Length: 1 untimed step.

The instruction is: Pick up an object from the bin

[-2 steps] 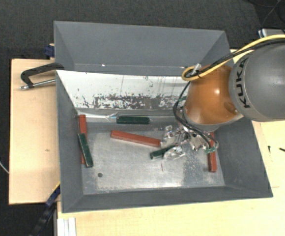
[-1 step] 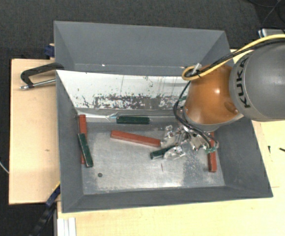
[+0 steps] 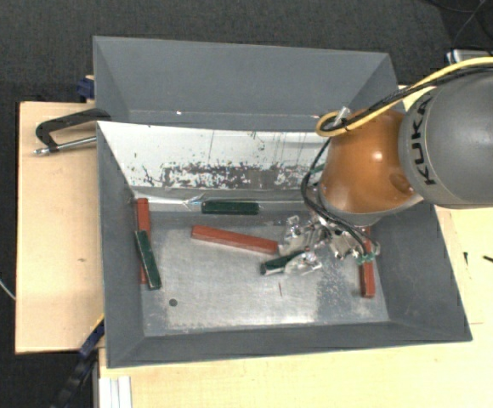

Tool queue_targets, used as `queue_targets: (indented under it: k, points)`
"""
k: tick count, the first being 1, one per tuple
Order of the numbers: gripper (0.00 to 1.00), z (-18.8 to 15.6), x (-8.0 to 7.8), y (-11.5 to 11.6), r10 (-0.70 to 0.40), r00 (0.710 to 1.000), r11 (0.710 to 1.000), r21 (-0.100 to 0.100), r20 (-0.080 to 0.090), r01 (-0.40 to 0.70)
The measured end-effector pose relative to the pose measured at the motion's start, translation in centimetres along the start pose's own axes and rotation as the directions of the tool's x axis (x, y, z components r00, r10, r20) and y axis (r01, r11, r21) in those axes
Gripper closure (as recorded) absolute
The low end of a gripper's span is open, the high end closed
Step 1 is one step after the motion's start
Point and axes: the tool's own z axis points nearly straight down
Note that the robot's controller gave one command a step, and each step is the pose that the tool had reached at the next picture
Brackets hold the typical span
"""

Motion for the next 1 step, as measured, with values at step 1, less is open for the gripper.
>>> queue_targets:
  k: [1]
  points:
    - [1.00,-0.89,-0.01,0.02,0.000,1.000,1.000,0.000,-0.001,0.000]
